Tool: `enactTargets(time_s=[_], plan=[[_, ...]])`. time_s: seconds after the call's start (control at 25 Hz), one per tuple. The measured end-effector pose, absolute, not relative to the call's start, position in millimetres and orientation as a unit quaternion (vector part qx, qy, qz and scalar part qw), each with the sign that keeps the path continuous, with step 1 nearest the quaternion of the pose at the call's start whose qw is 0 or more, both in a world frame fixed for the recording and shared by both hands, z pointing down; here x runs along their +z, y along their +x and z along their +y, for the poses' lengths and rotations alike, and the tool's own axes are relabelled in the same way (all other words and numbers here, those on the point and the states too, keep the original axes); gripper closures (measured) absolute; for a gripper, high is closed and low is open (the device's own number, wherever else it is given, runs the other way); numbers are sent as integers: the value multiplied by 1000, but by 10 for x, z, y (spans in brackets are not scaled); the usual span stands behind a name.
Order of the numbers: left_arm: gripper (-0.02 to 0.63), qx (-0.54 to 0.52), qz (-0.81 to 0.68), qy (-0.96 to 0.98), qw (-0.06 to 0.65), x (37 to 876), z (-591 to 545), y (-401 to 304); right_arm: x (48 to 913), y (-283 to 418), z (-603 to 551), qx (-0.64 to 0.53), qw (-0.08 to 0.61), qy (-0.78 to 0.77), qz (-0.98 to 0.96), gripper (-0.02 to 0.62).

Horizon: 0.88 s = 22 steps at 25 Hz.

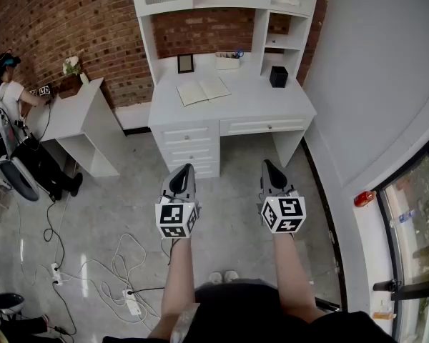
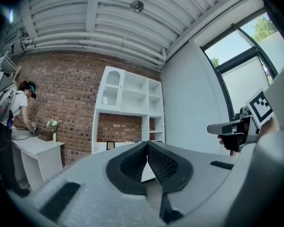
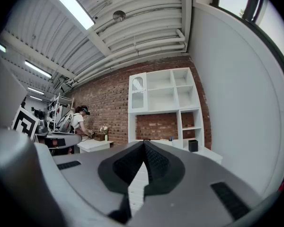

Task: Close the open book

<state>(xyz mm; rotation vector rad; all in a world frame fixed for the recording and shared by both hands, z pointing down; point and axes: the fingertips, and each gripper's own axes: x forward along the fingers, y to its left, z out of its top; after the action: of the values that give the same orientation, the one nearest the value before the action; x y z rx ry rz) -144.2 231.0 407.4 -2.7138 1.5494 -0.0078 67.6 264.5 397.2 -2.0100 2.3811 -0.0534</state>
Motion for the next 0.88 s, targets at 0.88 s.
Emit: enactTargets(time_s=[0.88], plan=[[597,-11,494,-870,-8,4202,2384,-1452,4002,673,2702,-32,35,-635,771,597]])
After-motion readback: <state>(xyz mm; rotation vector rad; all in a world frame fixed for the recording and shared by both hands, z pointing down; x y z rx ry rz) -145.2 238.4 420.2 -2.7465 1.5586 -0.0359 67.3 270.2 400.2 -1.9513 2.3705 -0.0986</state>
